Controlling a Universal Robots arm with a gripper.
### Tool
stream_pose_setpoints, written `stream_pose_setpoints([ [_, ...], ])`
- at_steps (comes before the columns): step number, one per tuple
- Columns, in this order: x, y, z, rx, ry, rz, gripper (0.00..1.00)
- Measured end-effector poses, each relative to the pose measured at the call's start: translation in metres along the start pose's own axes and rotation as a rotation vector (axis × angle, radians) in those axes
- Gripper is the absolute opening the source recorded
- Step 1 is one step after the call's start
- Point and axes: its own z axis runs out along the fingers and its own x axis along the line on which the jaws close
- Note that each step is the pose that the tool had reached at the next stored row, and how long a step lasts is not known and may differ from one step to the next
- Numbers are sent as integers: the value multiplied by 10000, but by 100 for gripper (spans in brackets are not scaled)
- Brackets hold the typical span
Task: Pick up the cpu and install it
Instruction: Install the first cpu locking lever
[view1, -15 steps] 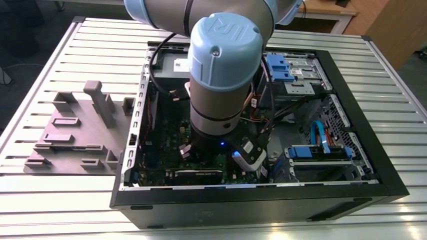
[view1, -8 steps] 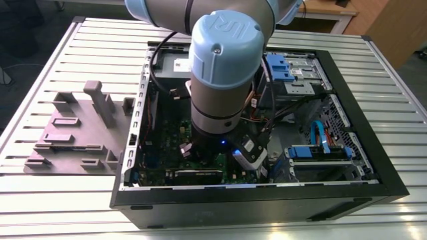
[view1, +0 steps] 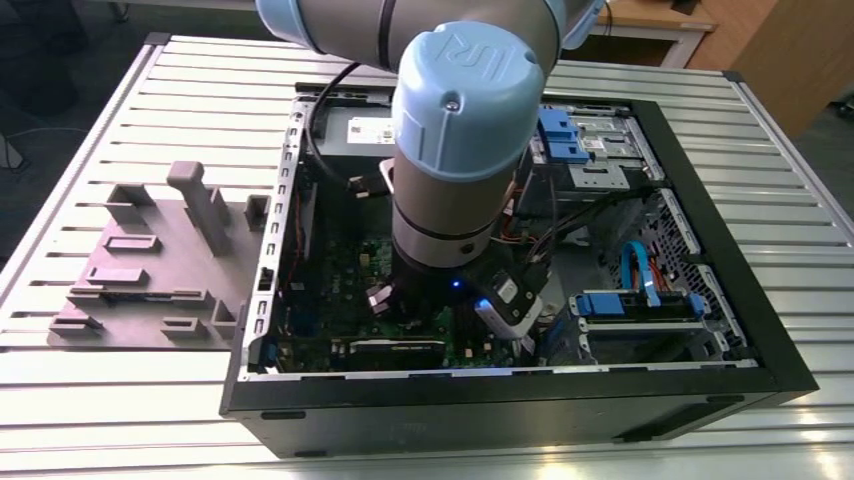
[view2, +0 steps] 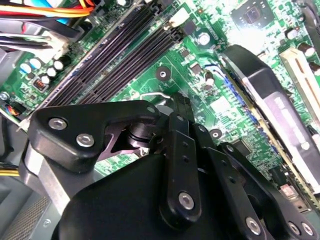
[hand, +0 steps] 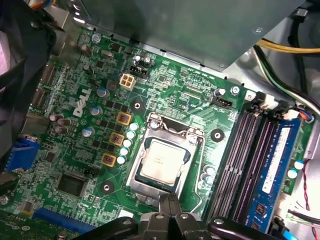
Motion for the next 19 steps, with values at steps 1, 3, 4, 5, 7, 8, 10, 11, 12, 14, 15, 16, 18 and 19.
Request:
stream_pose_setpoints([
  [1, -4, 0, -9, -7, -3, 0, 10],
  [3, -9, 2, -37, -20, -9, 1, 10],
  [4, -11, 3, -54, -26, -12, 1, 10],
  [5, -13, 5, -73, -31, -14, 0, 10],
  [7, -16, 8, -107, -35, -14, 1, 10],
  [8, -17, 10, -117, -40, -15, 0, 10],
  [10, -21, 12, -134, -57, -22, 0, 10],
  [11, -22, 13, -144, -69, -26, 0, 10],
  [12, -24, 15, -155, -81, -31, 1, 10],
  [14, -26, 19, -179, -112, -42, 0, 10],
  [15, -27, 21, -194, -129, -48, 1, 10],
  [16, -29, 23, -212, -146, -54, 1, 10],
  [18, -31, 28, -253, -175, -65, 1, 10],
  [19, -32, 31, -277, -187, -69, 2, 10],
])
